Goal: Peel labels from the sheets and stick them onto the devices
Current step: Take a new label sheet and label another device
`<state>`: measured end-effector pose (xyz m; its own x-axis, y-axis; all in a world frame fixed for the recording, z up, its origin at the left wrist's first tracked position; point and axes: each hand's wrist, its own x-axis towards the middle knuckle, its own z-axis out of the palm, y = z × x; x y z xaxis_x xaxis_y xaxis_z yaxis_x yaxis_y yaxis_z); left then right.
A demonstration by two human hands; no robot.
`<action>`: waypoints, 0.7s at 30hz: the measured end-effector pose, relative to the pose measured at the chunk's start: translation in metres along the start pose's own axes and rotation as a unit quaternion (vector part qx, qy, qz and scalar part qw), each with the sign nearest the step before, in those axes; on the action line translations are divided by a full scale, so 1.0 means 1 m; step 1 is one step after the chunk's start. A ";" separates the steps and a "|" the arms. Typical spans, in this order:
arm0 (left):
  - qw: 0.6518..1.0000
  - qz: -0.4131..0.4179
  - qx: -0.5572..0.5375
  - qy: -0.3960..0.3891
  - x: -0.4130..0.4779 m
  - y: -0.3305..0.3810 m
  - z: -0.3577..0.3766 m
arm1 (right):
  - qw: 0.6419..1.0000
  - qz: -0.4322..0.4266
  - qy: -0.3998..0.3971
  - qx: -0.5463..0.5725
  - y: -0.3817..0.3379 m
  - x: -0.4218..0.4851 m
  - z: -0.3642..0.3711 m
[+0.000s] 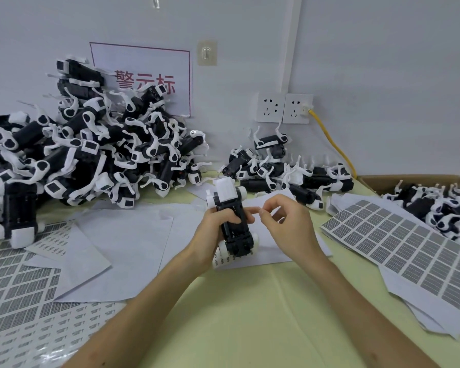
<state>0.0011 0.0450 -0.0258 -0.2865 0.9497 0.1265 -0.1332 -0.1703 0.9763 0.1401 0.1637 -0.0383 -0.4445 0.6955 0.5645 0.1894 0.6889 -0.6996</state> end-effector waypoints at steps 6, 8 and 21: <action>0.989 -0.041 -0.119 0.072 0.002 0.003 -0.008 | 0.995 -0.005 -0.021 0.098 -0.008 -0.002 -0.003; 0.983 -0.057 -0.156 0.082 0.003 0.007 -0.009 | 0.989 0.003 -0.062 0.131 -0.011 -0.004 -0.004; 0.986 -0.096 -0.128 0.053 0.008 0.004 -0.003 | 0.991 -0.012 -0.074 0.108 -0.013 -0.011 0.006</action>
<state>-0.0047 0.0505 -0.0211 -0.3278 0.9405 -0.0889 -0.4261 -0.0632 0.9024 0.1371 0.1456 -0.0383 -0.5728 0.6310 0.5232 -0.0079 0.6340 -0.7733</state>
